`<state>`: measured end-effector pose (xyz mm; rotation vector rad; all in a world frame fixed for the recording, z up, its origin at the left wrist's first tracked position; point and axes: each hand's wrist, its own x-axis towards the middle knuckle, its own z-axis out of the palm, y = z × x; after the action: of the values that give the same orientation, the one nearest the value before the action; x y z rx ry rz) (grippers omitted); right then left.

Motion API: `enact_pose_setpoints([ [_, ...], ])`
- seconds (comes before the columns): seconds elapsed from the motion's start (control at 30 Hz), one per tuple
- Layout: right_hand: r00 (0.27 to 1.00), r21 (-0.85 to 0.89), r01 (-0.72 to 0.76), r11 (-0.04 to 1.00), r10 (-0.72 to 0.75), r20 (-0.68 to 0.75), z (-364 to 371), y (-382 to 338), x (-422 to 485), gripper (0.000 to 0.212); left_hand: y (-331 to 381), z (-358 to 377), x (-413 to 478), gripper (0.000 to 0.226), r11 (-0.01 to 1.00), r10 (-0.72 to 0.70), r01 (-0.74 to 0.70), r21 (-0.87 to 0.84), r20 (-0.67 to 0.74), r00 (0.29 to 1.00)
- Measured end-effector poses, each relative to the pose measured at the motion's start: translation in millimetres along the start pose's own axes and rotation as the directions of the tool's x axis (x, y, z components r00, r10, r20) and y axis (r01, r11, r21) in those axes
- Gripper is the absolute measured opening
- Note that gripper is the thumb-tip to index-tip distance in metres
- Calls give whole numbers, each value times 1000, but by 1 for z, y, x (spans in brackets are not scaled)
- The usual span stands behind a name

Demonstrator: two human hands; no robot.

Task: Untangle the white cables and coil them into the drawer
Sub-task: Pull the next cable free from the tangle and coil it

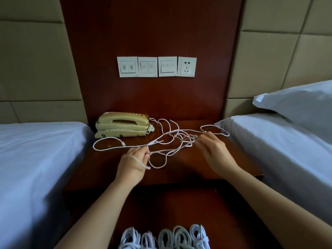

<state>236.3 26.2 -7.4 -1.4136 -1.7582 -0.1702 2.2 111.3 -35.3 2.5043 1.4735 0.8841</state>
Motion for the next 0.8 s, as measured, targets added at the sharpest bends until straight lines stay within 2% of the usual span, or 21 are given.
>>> enact_pose_setpoints([
  [0.17, 998, -18, 23, 1000, -24, -63, -11, -11, -3, 15, 5, -19, -5, 6, 998, -43, 41, -43, -35, 998],
  [0.3, 990, -60, -41, 997, 32, -134, -19, -11, -4, 15, -3, -28, -8, 17, 944, -167, 165, -286, 15, 986],
  [0.5, 984, -106, -151, 983, 139, -113, -23, 11, -14, 14, -14, -39, -11, 30, 966, -161, 168, -198, 53, 986],
  [0.67, 973, -135, -232, 963, 226, -54, -18, 22, -16, 15, -23, -44, -11, 29, 956, -174, 173, -236, 18, 985],
  [0.8, 962, -237, -263, 935, 272, 7, -15, 23, -13, 20, -24, -46, -8, 31, 943, -184, 171, -286, -20, 983],
])
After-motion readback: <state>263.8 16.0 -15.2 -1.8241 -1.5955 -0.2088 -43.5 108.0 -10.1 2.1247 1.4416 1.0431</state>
